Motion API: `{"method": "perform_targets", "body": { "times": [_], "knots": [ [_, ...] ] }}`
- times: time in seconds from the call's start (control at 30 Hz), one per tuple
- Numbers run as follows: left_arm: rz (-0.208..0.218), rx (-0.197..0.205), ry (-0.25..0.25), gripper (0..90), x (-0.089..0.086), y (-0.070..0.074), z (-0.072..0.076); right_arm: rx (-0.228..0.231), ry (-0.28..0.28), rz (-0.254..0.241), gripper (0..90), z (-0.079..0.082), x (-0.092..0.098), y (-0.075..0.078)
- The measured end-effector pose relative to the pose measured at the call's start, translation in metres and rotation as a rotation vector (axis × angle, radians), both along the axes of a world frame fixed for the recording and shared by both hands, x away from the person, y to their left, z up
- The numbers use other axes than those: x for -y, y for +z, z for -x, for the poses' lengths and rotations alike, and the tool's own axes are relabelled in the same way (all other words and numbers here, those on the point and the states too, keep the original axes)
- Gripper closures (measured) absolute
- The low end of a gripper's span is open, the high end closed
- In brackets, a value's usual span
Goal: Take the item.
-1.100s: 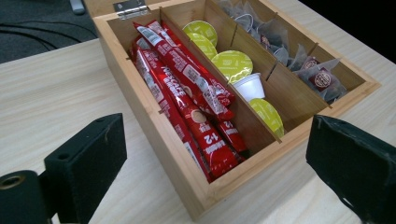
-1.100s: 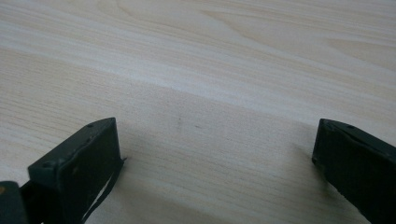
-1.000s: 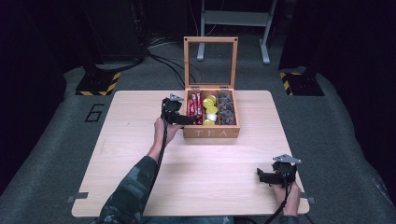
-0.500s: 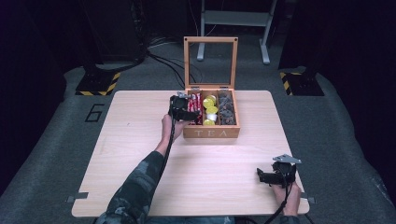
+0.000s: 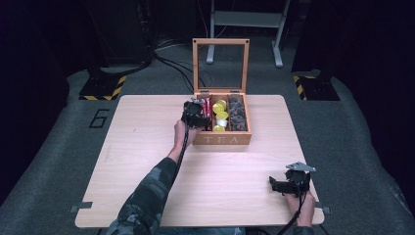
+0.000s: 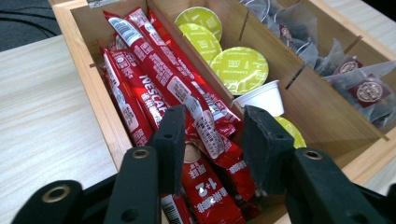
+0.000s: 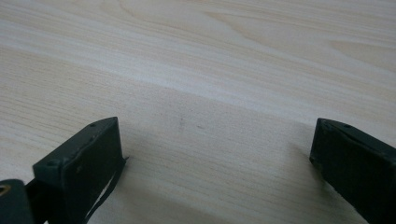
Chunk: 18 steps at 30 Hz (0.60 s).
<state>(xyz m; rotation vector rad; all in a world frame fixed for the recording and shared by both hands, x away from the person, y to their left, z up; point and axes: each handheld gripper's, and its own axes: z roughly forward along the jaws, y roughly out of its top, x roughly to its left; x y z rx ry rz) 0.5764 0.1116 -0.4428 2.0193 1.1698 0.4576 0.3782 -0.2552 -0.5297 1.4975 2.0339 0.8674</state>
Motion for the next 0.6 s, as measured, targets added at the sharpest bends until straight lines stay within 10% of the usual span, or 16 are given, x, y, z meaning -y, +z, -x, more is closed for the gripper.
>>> {"method": "perform_targets", "body": {
  "times": [0.6],
  "knots": [
    [-0.001, -0.023, 0.033, 70.4, 0.001, -0.011, -0.005, 0.001, -0.001, 0.0, 1.5, 0.0, 0.0, 0.0]
  ]
}}
